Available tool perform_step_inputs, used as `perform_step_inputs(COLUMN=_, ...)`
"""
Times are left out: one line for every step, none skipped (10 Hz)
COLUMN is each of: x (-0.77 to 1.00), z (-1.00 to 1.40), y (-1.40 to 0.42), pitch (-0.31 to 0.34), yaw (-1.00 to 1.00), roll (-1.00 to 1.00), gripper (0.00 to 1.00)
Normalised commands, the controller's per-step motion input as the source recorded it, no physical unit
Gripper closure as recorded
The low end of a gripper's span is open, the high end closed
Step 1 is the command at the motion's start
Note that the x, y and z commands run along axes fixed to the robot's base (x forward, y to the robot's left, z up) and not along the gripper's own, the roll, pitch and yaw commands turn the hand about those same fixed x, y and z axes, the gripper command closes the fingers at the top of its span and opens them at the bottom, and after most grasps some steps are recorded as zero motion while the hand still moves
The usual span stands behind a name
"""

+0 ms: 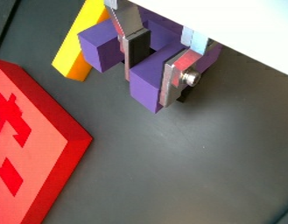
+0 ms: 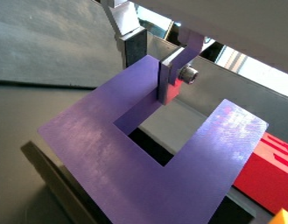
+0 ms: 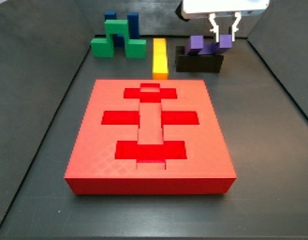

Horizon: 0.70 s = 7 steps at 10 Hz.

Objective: Pick up the purple object. Move up. Place the purple object on the fixture. Regrasp the purple object. Move to above the board. Insert the purple object.
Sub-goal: Place the purple object on the fixture.

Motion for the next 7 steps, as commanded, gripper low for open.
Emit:
perform_step_inputs(x=-0.18, z=-0.12, y=0.01, pitch=0.0, yaw=-0.07, roll=0.19, gripper=1.0)
perform_step_inputs(x=-0.17, z=-0.11, y=0.01, pitch=0.003, yaw=-0.07, roll=0.17, gripper=1.0)
perform_step_inputs(x=-0.17, z=-0.1, y=0.0, pitch=0.014, yaw=-0.07, roll=0.18, gripper=1.0)
perform_step_inputs(x=-0.23, z=-0.11, y=0.01, pitch=0.009, yaw=-0.07, roll=0.19, gripper=1.0)
perform_step_inputs(x=-0.22, z=-0.12, y=0.0, pitch=0.0, yaw=-0.07, roll=0.15, gripper=1.0)
perform_step_inputs(x=0.0, z=0.0, y=0.0, pitch=0.02, yaw=-0.01, roll=0.0, gripper=1.0)
perform_step_inputs(x=0.0, z=0.0, y=0.0, pitch=0.0, yaw=0.0, roll=0.0, gripper=1.0)
